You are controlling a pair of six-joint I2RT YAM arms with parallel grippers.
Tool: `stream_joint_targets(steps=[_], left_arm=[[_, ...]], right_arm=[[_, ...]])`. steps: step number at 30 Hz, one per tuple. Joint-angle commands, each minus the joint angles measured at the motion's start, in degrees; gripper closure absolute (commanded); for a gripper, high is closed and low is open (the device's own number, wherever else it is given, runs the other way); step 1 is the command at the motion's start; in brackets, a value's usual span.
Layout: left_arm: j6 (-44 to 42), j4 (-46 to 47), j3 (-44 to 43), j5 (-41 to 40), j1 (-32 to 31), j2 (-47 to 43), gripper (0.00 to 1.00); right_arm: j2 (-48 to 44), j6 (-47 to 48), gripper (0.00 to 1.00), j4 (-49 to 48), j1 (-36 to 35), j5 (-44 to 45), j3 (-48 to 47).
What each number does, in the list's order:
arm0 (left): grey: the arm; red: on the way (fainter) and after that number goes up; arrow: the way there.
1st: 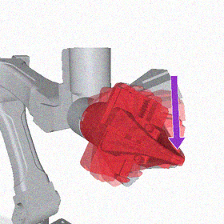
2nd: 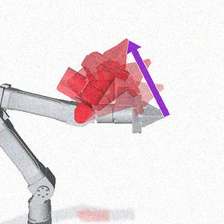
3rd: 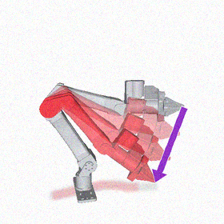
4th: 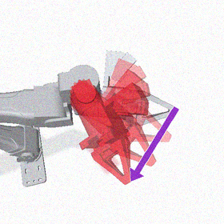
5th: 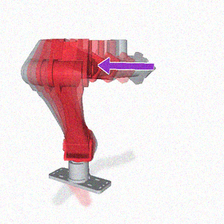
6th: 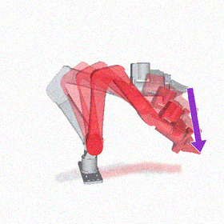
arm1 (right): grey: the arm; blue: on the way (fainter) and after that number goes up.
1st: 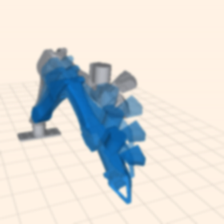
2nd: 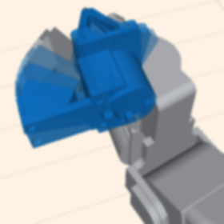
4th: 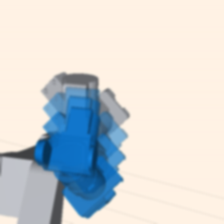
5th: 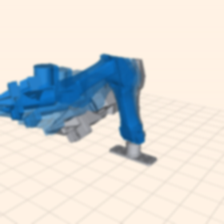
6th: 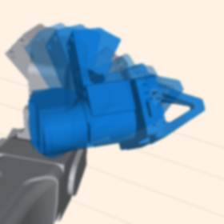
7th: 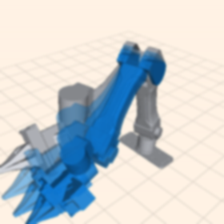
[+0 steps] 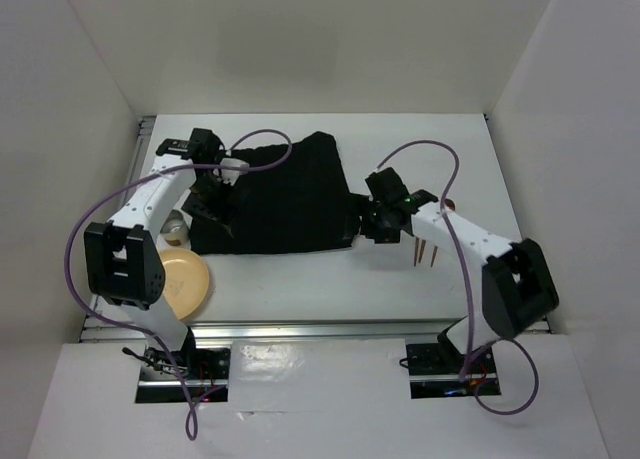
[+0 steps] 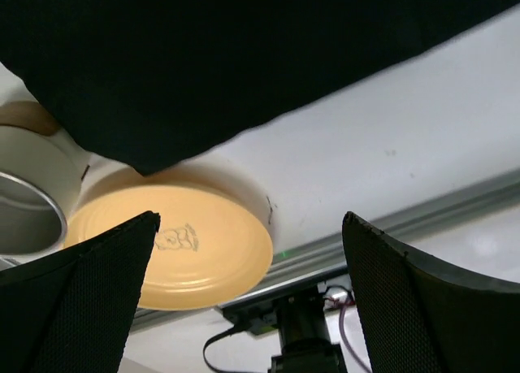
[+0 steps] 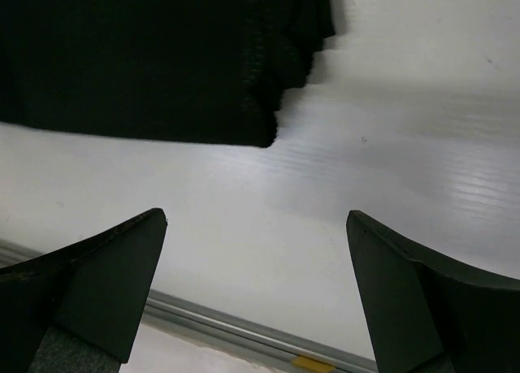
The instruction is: Set the dinner table for one person
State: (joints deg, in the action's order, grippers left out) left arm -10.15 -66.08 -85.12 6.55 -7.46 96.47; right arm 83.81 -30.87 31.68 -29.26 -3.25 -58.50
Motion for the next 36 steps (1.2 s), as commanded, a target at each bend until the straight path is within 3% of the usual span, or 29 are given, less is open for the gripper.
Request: stream_joint_targets(steps=[1, 11, 15, 16, 17, 21, 27, 32, 33, 34, 35, 36], left_arm=[[4.3, 6.5, 1.1, -3.5, 2.3, 4.6, 0.00], [4.8, 10.0, 5.2, -5.1, 3.5, 7.9, 0.00], [4.8, 10.5, 5.9, -3.8, 3.5, 7.9, 0.00], [4.8, 10.5, 5.9, -3.8, 3.5, 7.9, 0.00], [4.8, 10.5, 5.9, -3.8, 3.5, 7.9, 0.00], [3.7, 10.0, 5.9, -4.9, 3.5, 7.9, 0.00], [3.7, 10.0, 4.1, -4.3, 2.9, 9.3, 0.00], [3.2, 9.5, 2.9, -4.8, -0.7, 10.8, 0.00], [3.2, 9.5, 2.3, -4.1, -1.6, 10.8, 0.00], [3.2, 9.5, 2.3, -4.1, -1.6, 11.5, 0.00], [3.2, 9.5, 2.3, -3.6, -2.4, 11.5, 0.00], [3.2, 9.0, 2.3, -3.6, -2.4, 11.5, 0.00]], right_arm=[[7.3, -6.9, 0.00, -3.4, 2.6, -2.4, -1.7], [18.7, -13.4, 0.00, -11.5, 3.9, -7.2, -3.3], [22.3, -14.0, 0.11, -15.1, 3.9, -11.7, -3.8], [22.8, -14.6, 0.16, -15.6, 3.9, -11.7, -3.8], [22.8, -15.1, 0.40, -15.6, 3.9, -11.7, -4.3], [20.1, -15.1, 1.00, -11.7, 5.7, -10.7, -2.0], [3.7, -18.5, 1.00, -10.1, 10.7, -3.5, 12.1], [-0.3, -19.0, 1.00, -7.7, 11.3, -3.5, 16.7], [-0.3, -19.0, 0.90, -7.7, 11.3, -3.5, 17.3], [-0.3, -19.0, 0.74, -7.1, 11.3, -3.5, 17.3], [-0.3, -18.3, 0.45, -6.5, 11.3, -3.5, 17.3], [-0.3, -18.3, 0.32, -5.8, 11.3, -2.8, 16.4]])
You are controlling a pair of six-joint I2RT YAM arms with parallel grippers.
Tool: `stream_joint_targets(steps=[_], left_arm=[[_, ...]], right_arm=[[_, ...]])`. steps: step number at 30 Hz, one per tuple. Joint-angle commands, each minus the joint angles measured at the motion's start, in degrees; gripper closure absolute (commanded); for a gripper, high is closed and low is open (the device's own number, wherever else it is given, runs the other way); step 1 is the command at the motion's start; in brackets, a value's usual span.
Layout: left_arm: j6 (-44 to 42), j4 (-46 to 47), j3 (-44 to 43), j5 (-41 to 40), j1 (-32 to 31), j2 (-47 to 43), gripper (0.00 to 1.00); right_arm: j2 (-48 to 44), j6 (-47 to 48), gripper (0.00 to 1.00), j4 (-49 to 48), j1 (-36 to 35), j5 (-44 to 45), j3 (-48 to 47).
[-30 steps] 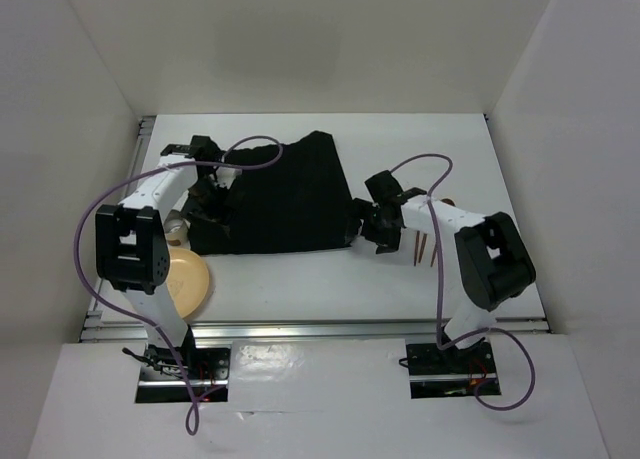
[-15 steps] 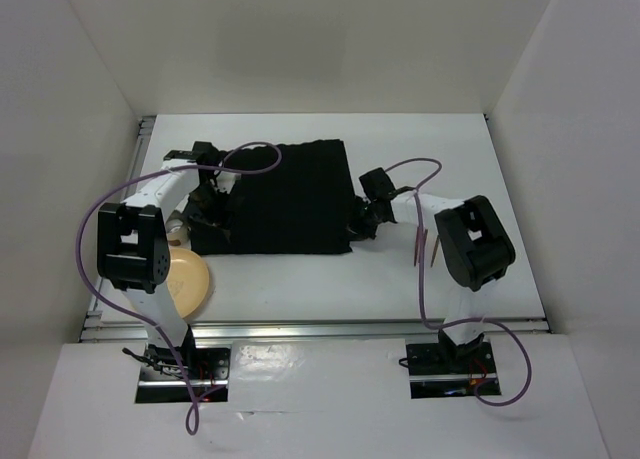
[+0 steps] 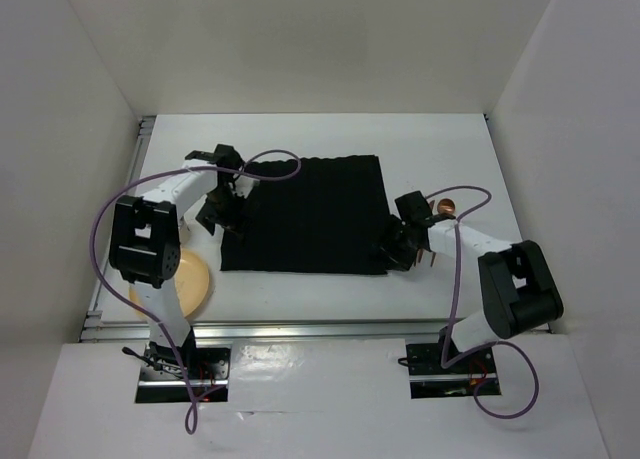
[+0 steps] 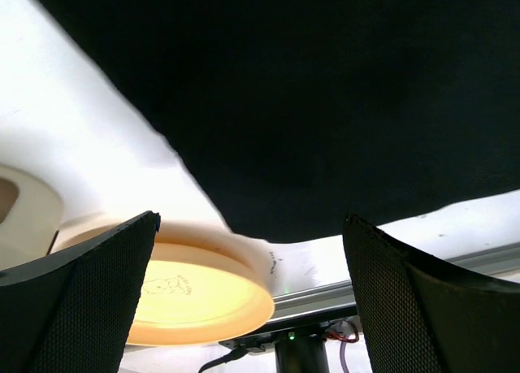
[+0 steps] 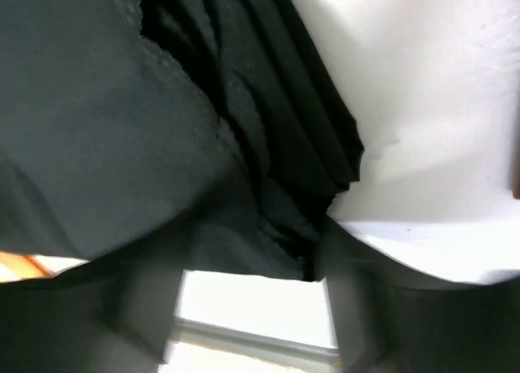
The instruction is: Set the dinner table for one person
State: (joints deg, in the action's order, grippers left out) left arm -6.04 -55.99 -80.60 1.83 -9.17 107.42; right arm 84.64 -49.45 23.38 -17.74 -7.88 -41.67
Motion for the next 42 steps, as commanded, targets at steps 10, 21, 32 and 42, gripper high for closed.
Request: stream_joint_targets(steps=[10, 21, 32, 42], left_arm=[[0.2, -1.1, -1.7, 4.4, -0.7, 3.4, 0.00], [0.2, -0.4, -2.3, 7.0, -0.7, 7.3, 0.30], [-0.3, -0.4, 1.1, 9.1, -1.2, 4.7, 0.22], [-3.0, -1.5, -6.5, 9.7, -1.2, -13.6, 0.06]], right_arm=[[-7.0, 1.9, 0.00, 7.7, 0.9, 8.9, -2.5], [3.8, 3.5, 0.92, -2.5, 1.9, -1.9, -0.8], [-5.3, 2.4, 1.00, 2.6, 5.2, 2.9, 2.6], [-8.0, 16.2, 0.00, 3.7, 3.9, 1.6, -6.8]])
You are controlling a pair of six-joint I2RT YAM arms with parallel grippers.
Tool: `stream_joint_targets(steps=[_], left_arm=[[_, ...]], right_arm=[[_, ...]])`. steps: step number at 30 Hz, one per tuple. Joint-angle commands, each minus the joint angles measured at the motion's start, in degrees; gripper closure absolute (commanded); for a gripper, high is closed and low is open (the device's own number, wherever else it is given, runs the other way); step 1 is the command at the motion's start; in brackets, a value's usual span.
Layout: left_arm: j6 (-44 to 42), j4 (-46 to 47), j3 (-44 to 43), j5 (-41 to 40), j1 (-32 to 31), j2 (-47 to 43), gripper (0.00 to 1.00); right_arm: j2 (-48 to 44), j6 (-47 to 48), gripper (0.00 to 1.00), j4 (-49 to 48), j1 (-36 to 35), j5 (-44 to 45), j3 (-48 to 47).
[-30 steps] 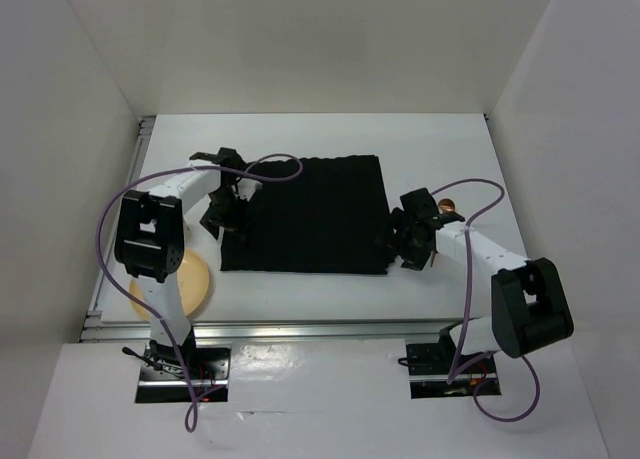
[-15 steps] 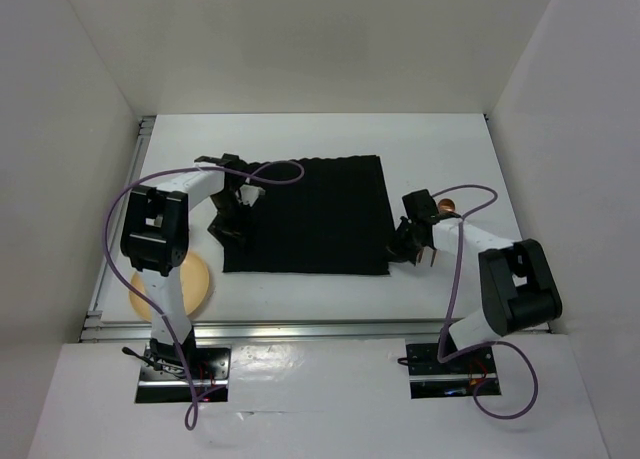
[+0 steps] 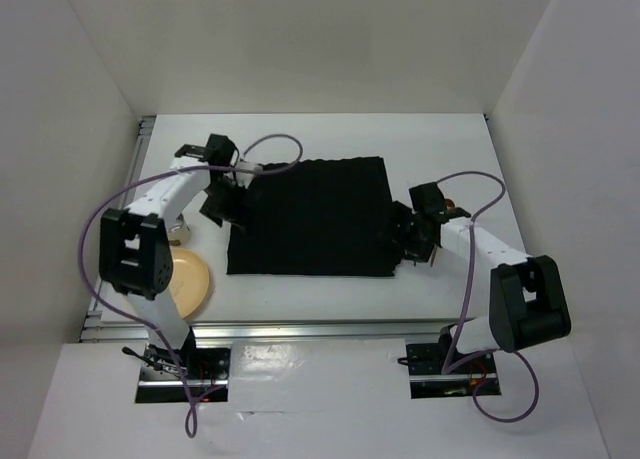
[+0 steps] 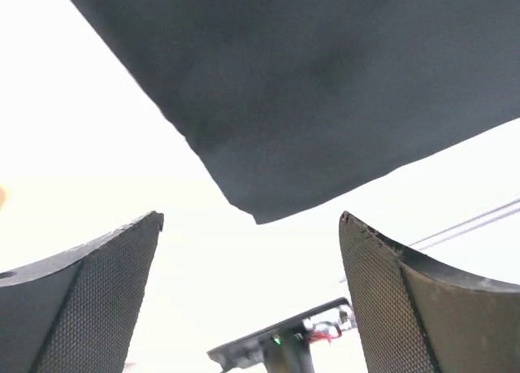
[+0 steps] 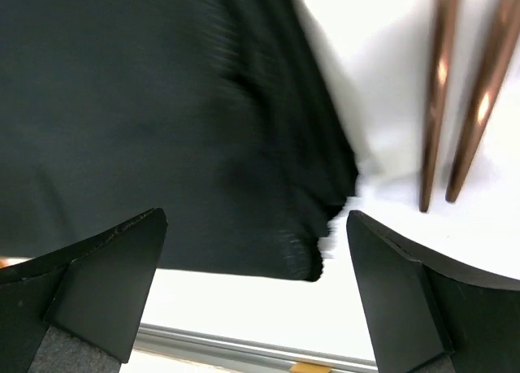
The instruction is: Set the dinner table for one person
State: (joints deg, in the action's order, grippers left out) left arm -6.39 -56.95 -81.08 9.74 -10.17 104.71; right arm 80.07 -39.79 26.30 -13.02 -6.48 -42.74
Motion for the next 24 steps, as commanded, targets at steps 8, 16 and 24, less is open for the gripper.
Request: stream_joint_targets(steps=[8, 16, 24], left_arm=[[0.7, 1.1, -13.2, -8.1, 12.7, -17.0, 0.10], [-5.6, -3.4, -7.9, -6.7, 32.4, -16.0, 0.32], [-14.8, -2.6, 7.8, -5.1, 49.2, -18.6, 0.49]], right_arm=[[-4.9, 11.5, 0.00, 3.6, -7.5, 2.4, -14.7], [-2.3, 12.1, 0.00, 4.1, -15.3, 1.8, -15.6], [-1.2, 13.4, 0.00, 0.9, -15.8, -1.2, -13.9]])
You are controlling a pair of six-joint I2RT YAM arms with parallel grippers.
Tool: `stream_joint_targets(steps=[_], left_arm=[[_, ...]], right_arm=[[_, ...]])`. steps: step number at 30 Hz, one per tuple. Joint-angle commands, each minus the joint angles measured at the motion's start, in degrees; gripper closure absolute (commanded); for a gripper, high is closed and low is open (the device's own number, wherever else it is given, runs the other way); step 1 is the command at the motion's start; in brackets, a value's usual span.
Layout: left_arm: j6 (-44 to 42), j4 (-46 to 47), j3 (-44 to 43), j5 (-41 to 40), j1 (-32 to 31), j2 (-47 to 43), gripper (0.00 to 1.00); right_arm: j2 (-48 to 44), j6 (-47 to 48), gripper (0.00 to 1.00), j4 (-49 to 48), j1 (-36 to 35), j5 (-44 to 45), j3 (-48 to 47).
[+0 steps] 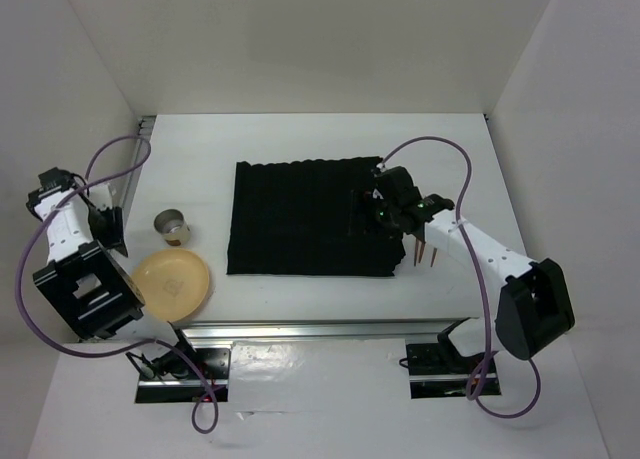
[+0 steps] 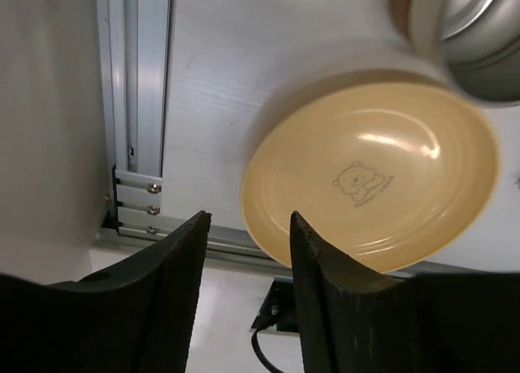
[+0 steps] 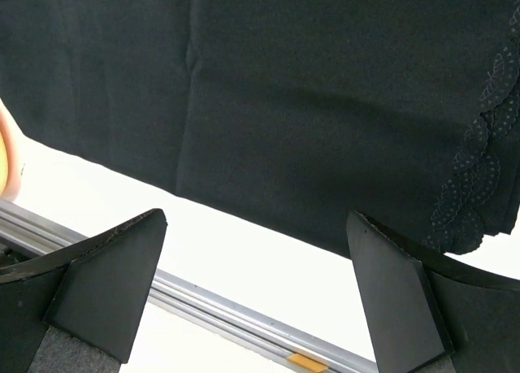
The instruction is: Set the dinner table for one person
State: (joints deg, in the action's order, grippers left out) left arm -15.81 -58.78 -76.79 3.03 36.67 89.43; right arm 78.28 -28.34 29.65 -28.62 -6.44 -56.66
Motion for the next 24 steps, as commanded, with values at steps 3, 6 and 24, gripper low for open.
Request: stream_joint_targets(steps=[3, 6, 24], left_arm=[[-8.1, 4.2, 11.4, -1.6, 4.6, -3.9, 0.37], [-9.0, 7.8, 16.1, -1.9, 5.3, -2.0, 0.36], [-12.8, 13.4, 22.2, 1.4, 10.5, 9.6, 0.63]], right_arm=[[3.1, 3.3, 0.00, -1.8, -0.2, -1.9, -2.0], [5.3, 3.9, 0.00, -0.7, -0.2, -1.3, -3.9], [3.8, 2.8, 0.00, 1.1, -0.7, 2.7, -4.1]])
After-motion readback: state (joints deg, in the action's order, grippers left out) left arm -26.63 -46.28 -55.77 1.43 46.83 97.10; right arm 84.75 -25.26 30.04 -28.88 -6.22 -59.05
